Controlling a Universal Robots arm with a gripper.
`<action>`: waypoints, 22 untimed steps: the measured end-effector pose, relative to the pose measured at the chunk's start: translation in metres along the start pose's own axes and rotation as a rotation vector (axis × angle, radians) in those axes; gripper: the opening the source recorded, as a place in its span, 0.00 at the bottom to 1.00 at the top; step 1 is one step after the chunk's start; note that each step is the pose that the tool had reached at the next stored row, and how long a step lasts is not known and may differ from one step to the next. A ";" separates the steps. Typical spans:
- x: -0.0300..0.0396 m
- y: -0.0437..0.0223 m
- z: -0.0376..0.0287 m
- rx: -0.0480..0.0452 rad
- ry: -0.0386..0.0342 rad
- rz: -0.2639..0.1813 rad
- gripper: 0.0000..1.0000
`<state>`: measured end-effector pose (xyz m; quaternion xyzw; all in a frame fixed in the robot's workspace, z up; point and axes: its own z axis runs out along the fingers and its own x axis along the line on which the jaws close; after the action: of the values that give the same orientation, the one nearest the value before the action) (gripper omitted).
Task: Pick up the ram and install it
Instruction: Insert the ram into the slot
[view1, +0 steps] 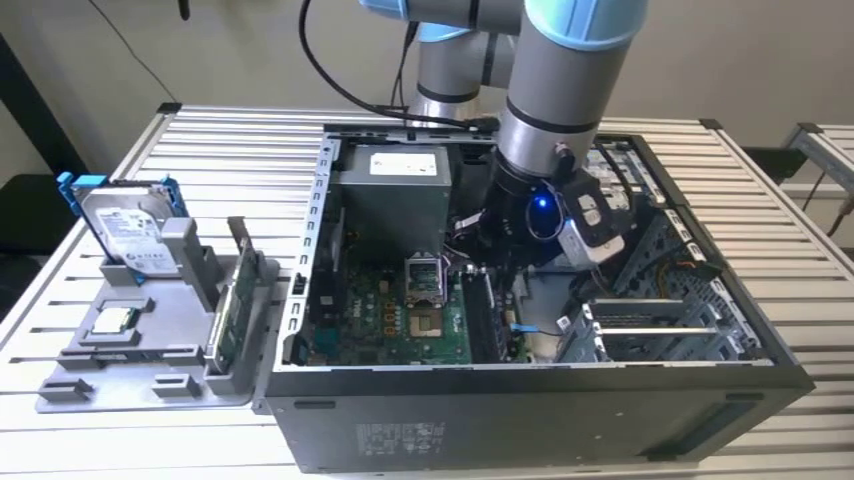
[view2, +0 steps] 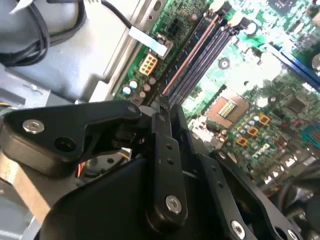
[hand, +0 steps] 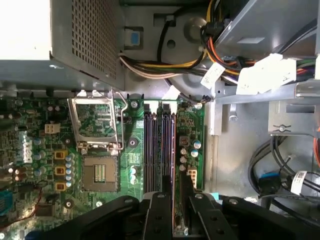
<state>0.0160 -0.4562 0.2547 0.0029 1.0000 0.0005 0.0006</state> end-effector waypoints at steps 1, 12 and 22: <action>0.0000 0.0000 0.0000 0.0002 0.0000 0.000 0.22; 0.0000 0.0000 0.0000 0.0024 0.0000 0.000 0.11; 0.0000 0.0000 -0.0005 0.0024 0.0007 -0.045 0.11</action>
<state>0.0160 -0.4562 0.2552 -0.0198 0.9998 -0.0007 0.0003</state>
